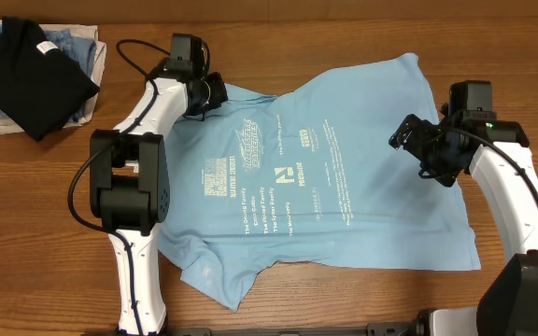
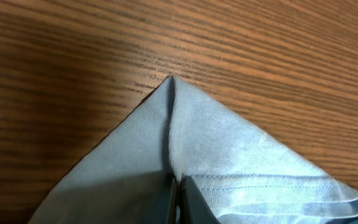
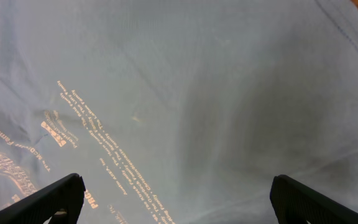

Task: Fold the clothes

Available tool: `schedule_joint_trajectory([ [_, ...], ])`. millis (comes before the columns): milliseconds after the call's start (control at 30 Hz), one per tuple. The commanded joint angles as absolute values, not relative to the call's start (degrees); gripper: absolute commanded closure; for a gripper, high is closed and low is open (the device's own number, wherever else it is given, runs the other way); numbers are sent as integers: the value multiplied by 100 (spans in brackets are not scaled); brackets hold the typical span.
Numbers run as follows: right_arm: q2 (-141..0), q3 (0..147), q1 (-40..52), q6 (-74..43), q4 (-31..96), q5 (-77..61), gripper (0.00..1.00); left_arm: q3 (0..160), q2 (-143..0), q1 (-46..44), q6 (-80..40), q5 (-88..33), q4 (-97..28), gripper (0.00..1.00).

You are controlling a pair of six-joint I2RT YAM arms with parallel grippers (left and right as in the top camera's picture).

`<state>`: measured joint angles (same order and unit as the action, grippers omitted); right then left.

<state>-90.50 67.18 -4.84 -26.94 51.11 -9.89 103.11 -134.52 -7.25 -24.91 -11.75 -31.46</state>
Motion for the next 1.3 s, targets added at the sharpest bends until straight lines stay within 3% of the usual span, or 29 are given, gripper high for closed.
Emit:
schedule_joint_trajectory([
  [0, -9070, 6746, -462, -2676, 5107, -858, 0, 10702, -13498, -698, -2421, -1162, -3347, 96],
  [700, -9070, 6746, -462, -2740, 3415, -829, 0, 12905, -13367, -698, -2342, -1175, -6440, 96],
  [1267, -10136, 6746, -462, -2893, 2777, -803, 0, 13244, -12654, -698, -1968, -462, -7247, 96],
])
